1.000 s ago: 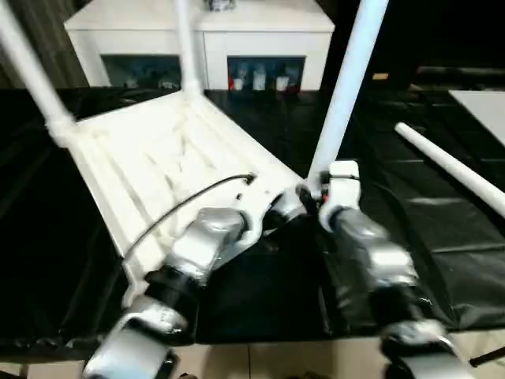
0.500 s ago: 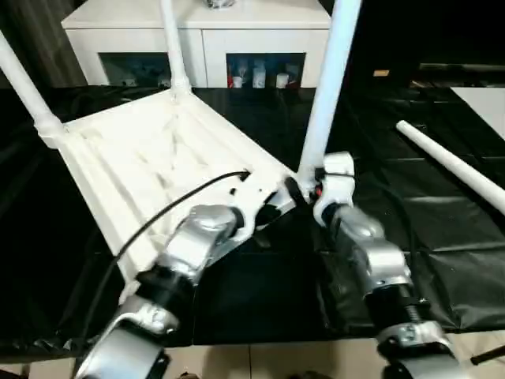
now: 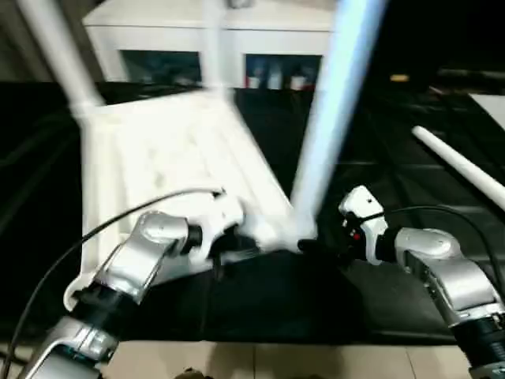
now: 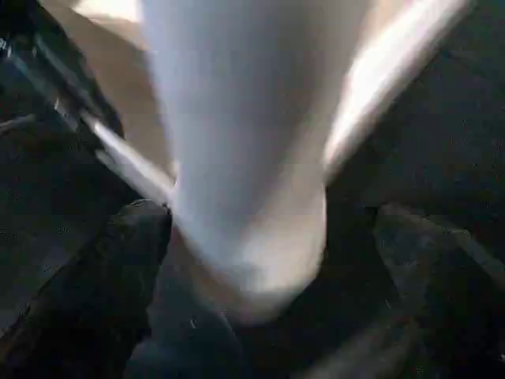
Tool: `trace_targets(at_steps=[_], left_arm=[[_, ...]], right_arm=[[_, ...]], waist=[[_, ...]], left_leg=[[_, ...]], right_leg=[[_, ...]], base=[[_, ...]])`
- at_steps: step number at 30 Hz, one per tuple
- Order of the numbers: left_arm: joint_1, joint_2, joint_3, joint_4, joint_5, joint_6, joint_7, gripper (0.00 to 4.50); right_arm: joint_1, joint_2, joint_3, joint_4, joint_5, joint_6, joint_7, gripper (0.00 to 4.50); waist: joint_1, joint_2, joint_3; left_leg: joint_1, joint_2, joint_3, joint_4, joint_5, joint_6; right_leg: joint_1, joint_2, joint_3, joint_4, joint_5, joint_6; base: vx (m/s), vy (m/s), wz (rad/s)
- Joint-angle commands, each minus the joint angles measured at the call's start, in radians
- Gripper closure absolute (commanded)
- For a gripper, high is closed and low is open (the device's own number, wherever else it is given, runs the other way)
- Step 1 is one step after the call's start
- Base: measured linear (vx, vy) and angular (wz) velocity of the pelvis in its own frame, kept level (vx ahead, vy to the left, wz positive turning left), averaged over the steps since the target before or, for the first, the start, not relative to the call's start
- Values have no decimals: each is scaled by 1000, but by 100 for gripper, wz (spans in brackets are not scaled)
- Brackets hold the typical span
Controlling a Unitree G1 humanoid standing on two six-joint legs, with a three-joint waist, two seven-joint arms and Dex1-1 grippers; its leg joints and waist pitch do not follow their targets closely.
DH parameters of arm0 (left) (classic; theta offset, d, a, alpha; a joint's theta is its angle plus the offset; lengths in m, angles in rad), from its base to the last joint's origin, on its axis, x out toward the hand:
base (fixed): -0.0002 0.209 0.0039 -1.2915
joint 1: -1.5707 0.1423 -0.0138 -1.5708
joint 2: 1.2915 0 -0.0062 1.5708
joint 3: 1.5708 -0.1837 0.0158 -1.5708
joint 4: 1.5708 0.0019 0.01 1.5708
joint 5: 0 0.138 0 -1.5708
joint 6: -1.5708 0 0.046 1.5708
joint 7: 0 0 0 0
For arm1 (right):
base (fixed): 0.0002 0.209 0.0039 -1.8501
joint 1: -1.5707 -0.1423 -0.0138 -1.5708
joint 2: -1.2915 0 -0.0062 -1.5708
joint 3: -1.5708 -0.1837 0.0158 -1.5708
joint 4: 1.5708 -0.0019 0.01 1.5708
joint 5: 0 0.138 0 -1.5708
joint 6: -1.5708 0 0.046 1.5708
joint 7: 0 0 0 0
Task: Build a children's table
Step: Rotate leg to tighten
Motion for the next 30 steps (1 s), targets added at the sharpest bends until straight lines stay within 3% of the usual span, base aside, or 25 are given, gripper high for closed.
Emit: trace_targets(at_steps=[1,7,11,13,16,18,20,21,25,27,30], left_arm=[[-19,-20,-19,-11,-2,-12,1,450],[-72,-79,30,103,45,17,163,450],[-128,-137,74,179,77,77,331,450],[-146,-165,91,202,75,96,381,450],[-162,-197,103,217,74,108,418,450],[-178,-236,113,240,81,131,473,450],[-182,-249,110,246,82,130,489,450],[-182,-251,106,244,81,127,482,450],[-171,-235,83,231,92,121,463,450],[-161,-221,84,222,92,135,464,450],[-163,-231,110,232,90,153,515,450]], right_arm=[[4,-18,10,-22,2,2,26,6],[37,-33,22,-71,4,12,48,6],[50,-38,11,-78,-8,16,27,6],[56,-42,4,-78,-12,15,18,6],[63,-49,0,-81,-11,14,15,6],[67,-54,-11,-73,-30,12,-13,6],[54,-42,-35,-43,-58,2,-74,6],[43,-31,-55,-24,-66,-3,-108,6],[5,-3,-131,27,-75,-27,-211,6],[4,-7,-164,8,-22,-18,-169,6],[25,-17,-137,-24,-13,-24,-118,6]], waist=[[-9,-2,-62],[-9,-9,-62],[-7,-6,-63],[-3,-10,-65],[-4,-8,-66],[-10,-5,-63],[-32,-9,-62],[-48,-16,-68],[-57,-12,-71],[-53,-11,-72],[-47,-7,-70]], left_leg=[[21,40,-14,-78,-233,29],[15,35,-18,-77,-247,20],[14,34,-17,-75,-226,29],[20,34,-16,-72,-223,31],[11,34,-18,-72,-215,41],[8,33,-21,-74,-229,43],[-9,27,-28,-77,-246,41],[-14,22,-31,-74,-226,39],[-7,20,-23,-63,-170,74],[-5,23,-22,-62,-155,89],[-3,28,-22,-63,-157,104]], right_leg=[[43,-46,46,-75,-238,-213],[51,-51,45,-84,-302,-174],[49,-47,44,-85,-292,-175],[47,-46,43,-86,-280,-183],[54,-47,41,-84,-259,-185],[57,-45,38,-85,-269,-178],[67,-47,30,-91,-326,-149],[71,-46,27,-89,-322,-142],[61,-41,32,-88,-256,-186],[61,-40,33,-83,-221,-201],[61,-40,33,-79,-182,-223]], base=[[0,0,0],[0,0,0],[0,0,0],[0,0,0],[0,0,0],[0,0,0],[0,0,0],[0,0,0],[0,0,0],[0,0,0],[0,0,0]])
